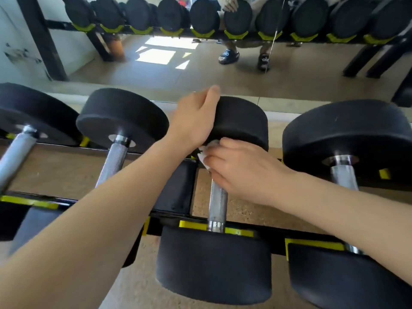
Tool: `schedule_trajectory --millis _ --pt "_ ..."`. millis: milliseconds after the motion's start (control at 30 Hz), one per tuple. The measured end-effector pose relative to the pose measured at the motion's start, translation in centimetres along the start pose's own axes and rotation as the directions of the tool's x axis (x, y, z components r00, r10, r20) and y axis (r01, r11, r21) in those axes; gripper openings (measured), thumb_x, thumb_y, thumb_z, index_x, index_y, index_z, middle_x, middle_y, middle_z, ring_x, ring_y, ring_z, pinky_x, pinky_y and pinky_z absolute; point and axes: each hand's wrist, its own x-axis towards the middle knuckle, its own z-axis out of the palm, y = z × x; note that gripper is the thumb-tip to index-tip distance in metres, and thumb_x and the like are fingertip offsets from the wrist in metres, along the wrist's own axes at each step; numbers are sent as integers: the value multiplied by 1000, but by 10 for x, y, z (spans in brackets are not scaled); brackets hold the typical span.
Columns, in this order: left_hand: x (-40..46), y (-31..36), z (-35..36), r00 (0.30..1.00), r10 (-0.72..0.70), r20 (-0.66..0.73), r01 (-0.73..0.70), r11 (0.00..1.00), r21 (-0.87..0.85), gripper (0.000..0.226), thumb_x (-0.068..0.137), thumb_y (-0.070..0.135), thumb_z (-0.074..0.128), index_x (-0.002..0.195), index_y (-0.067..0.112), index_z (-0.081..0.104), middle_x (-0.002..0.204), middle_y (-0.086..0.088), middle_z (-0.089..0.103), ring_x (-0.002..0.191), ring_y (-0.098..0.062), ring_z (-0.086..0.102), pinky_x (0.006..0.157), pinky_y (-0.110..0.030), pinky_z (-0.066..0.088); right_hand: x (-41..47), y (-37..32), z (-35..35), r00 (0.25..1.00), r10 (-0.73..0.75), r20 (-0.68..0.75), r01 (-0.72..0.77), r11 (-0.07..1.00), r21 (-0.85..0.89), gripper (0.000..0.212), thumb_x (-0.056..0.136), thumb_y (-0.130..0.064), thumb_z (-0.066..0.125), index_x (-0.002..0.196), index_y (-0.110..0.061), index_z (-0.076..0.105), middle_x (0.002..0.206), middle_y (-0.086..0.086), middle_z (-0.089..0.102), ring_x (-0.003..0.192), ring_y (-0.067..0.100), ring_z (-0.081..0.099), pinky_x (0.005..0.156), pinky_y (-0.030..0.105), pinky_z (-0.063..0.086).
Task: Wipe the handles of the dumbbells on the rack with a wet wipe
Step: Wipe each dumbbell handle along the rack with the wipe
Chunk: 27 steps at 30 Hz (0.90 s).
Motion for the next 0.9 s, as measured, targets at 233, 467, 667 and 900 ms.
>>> schedule_trajectory --millis 233,467,667,900 --pt "4 -11 3 999 53 -4 -53 998 -18 51 105 46 28 67 18 47 68 1 53 72 -21 52 72 -42 43 -16 0 -6 999 42 -17 -42 999 -23 41 82 -7 69 123 -3 65 125 8 66 111 19 53 95 35 51" --pt "0 -9 4 994 104 -41 -104 995 0 48 108 36 29 64 19 39 63 1 43 66 -16 45 67 -40 36 -21 -35 -16 721 685 105 -665 642 382 23 87 -9 57 99 -15 76 102 -2 72 93 11 66 82 26 54" --pt "-1 -9 5 994 94 -52 -96 995 -28 48 106 35 29 79 1 51 65 -2 47 73 -22 51 69 -42 43 -9 -18 -7 221 543 810 -240 -775 585 25 83 7 47 105 1 57 103 15 62 73 16 60 62 23 50" --pt "-1 -11 7 993 95 -67 -98 994 -40 50 103 38 29 84 2 59 73 -12 56 78 -28 58 70 -47 49 15 -16 -17 137 515 846 -210 -820 533 18 88 7 39 87 -8 48 82 12 52 50 10 41 44 20 33"
